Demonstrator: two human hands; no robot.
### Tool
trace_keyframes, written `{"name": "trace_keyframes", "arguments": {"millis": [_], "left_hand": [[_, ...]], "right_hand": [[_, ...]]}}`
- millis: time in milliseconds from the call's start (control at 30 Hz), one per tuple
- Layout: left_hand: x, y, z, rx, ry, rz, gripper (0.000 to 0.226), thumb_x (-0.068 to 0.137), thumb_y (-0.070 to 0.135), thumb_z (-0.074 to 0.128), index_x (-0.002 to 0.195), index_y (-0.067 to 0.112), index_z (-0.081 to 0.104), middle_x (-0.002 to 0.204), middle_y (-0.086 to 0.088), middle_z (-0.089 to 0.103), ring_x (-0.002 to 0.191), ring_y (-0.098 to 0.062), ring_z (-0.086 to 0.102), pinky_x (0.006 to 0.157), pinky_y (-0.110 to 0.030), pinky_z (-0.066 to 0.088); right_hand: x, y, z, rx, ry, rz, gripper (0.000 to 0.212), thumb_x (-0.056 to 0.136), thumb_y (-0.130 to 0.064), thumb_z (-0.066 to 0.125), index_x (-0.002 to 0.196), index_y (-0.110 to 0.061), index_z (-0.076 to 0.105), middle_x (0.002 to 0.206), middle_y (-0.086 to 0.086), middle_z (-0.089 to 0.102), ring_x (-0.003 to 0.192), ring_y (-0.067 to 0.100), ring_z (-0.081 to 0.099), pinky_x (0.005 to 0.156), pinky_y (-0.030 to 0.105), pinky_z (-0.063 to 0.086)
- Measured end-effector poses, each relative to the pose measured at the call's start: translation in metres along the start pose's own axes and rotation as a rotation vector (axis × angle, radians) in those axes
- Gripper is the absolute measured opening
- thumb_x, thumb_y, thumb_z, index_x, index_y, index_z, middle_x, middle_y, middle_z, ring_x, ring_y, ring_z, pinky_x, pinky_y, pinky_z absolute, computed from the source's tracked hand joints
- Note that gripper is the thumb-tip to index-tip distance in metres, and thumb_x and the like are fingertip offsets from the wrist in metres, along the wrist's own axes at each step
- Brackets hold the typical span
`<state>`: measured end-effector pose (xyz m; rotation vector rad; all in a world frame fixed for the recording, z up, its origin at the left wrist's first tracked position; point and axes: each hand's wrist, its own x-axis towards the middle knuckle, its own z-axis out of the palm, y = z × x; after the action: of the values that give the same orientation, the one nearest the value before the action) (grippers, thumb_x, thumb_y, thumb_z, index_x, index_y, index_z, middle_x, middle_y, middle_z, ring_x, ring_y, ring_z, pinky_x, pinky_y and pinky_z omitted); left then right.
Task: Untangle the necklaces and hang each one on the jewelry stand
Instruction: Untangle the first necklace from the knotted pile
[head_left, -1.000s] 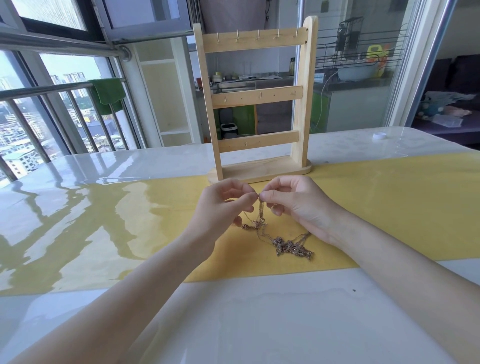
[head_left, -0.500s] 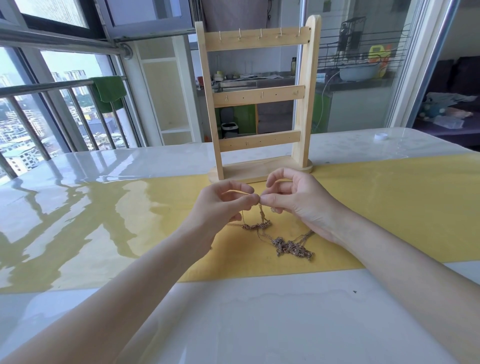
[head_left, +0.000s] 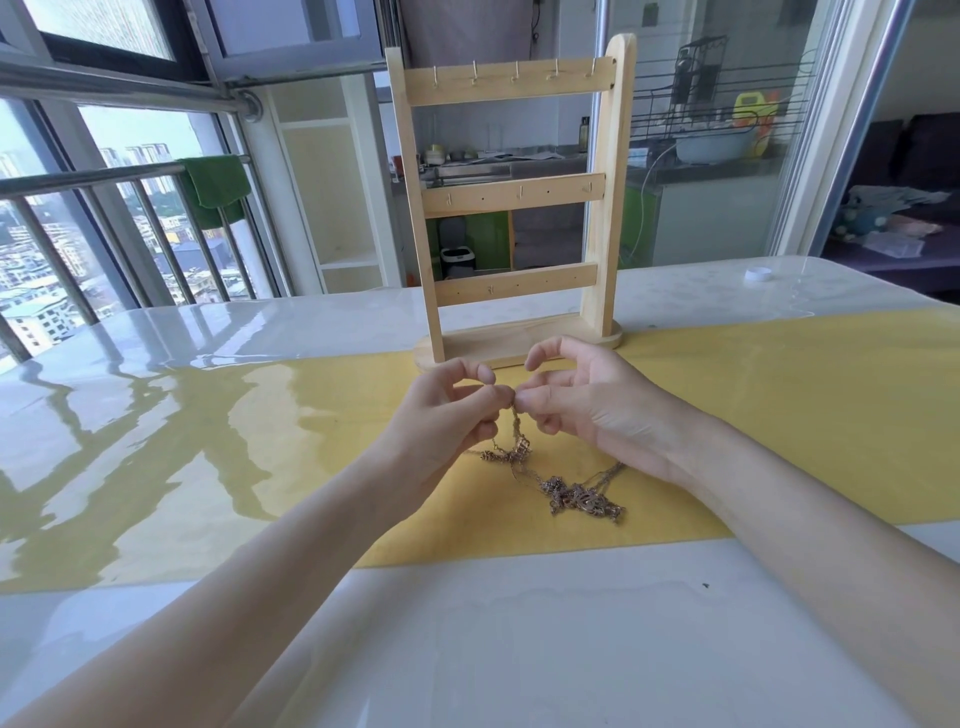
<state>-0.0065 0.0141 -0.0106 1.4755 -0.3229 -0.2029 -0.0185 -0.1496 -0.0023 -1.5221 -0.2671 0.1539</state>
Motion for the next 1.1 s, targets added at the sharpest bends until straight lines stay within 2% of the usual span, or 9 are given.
{"name": "trace_keyframes", "arguments": {"millis": [167,233,333,467,667,867,1100], "left_hand": [[0.001,-0.0026,0.0012,0.054,0.02,0.082,0.021,0.085,0.001,0.064,0.08,0.015,0.048,0.065,0.003,0.057,0.063,-0.014,0.044,0.065,-0.022,0.041],[0.0012,-0.0035,0.0021,0.078,0.017,0.106,0.017,0.083,0.003,0.063,0.081,0.015,0.051,0.065,0.006,0.056,0.063,-0.012,0.046,0.064,-0.021,0.042],[0.0006,-0.003,0.0032,0.145,0.028,0.127,0.021,0.092,-0.002,0.053,0.081,0.015,0.06,0.064,0.009,0.056,0.065,-0.009,0.048,0.062,-0.019,0.044],[-0.0017,0.0004,0.0023,0.263,0.075,0.187,0.022,0.088,0.001,0.061,0.075,0.018,0.067,0.059,0.013,0.059,0.056,-0.001,0.049,0.056,-0.014,0.043],[-0.0023,0.0018,0.0017,0.326,0.073,0.211,0.02,0.085,0.006,0.066,0.07,0.018,0.067,0.058,0.012,0.058,0.054,-0.002,0.046,0.055,-0.013,0.041],[-0.0023,0.0018,0.0028,0.321,0.035,0.173,0.019,0.087,0.006,0.063,0.07,0.016,0.063,0.058,0.017,0.058,0.056,0.0,0.049,0.057,-0.014,0.042],[-0.0021,-0.0012,0.0057,0.315,0.069,0.153,0.02,0.086,0.005,0.058,0.068,0.015,0.058,0.061,0.012,0.055,0.06,-0.005,0.049,0.061,-0.018,0.044]], "right_hand": [[0.0015,-0.0016,-0.001,0.195,-0.006,0.064,0.026,0.084,0.007,0.06,0.098,-0.012,0.049,0.071,0.005,0.06,0.059,0.013,0.046,0.058,0.022,0.041],[0.0021,-0.0018,-0.0001,0.2,-0.001,0.061,0.026,0.084,0.007,0.059,0.098,-0.013,0.049,0.069,0.005,0.06,0.058,0.012,0.047,0.058,0.023,0.04],[0.0028,-0.0006,0.0011,0.207,0.012,0.057,0.026,0.085,0.008,0.058,0.098,-0.012,0.047,0.065,0.003,0.059,0.056,0.011,0.047,0.056,0.022,0.04],[0.003,0.0006,0.0005,0.21,0.032,0.054,0.026,0.085,0.007,0.059,0.098,-0.012,0.047,0.063,0.002,0.059,0.054,0.011,0.047,0.054,0.022,0.039],[0.0035,0.0012,-0.0005,0.217,0.068,0.017,0.025,0.085,0.006,0.06,0.1,-0.011,0.049,0.065,0.003,0.059,0.057,0.012,0.048,0.055,0.023,0.04],[0.0035,0.0005,0.0016,0.194,0.045,0.012,0.022,0.086,0.006,0.058,0.097,-0.011,0.05,0.069,0.004,0.056,0.058,0.012,0.049,0.055,0.022,0.042],[0.0035,0.0013,0.0035,0.177,0.037,0.007,0.023,0.085,0.006,0.059,0.097,-0.011,0.05,0.067,0.004,0.056,0.056,0.012,0.051,0.054,0.021,0.044]]}}
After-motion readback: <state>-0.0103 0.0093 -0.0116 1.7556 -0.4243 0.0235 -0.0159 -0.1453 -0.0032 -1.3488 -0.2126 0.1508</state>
